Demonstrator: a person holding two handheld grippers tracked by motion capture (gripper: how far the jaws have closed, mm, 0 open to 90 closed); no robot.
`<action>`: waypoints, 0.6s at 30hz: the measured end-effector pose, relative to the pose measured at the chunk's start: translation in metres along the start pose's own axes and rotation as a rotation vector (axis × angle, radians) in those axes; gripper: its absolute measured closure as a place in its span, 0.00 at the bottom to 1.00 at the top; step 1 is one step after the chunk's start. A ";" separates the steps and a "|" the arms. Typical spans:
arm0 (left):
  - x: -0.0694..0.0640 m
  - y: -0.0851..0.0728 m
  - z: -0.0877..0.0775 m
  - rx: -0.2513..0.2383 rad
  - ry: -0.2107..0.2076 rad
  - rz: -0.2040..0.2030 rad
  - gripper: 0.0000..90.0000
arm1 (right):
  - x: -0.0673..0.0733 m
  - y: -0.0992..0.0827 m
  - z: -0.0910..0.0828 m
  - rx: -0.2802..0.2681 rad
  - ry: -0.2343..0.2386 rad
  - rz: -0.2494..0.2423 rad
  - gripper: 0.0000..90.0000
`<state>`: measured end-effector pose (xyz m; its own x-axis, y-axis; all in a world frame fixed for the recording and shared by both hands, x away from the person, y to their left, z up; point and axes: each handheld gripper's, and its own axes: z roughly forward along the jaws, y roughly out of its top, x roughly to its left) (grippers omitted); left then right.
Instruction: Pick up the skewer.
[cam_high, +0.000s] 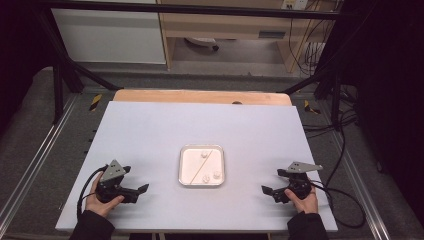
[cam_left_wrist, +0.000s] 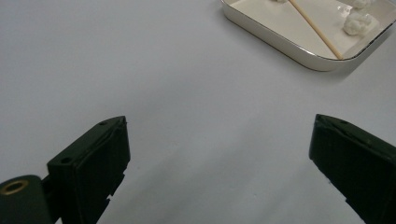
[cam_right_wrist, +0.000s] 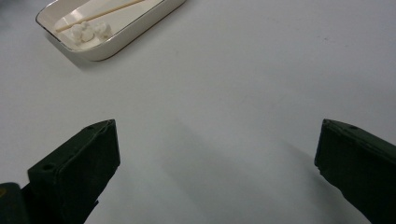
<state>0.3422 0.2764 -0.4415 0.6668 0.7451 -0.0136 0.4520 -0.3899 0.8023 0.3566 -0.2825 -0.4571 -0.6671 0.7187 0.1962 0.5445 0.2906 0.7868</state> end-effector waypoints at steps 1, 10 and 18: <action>-0.001 0.000 0.000 0.000 0.002 0.002 0.06 | -0.001 0.000 -0.001 -0.001 0.001 -0.001 0.01; -0.005 0.004 0.001 0.008 0.009 0.008 0.05 | -0.002 0.000 -0.001 -0.003 0.004 0.000 0.01; -0.010 0.010 0.003 0.012 0.013 0.017 0.06 | -0.001 0.000 -0.002 -0.008 0.002 0.001 0.01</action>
<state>0.3422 0.2630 -0.4351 0.6669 0.7451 0.0077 0.4480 -0.4091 0.7949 0.3560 -0.2847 -0.4558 -0.6672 0.7180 0.1981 0.5413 0.2847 0.7912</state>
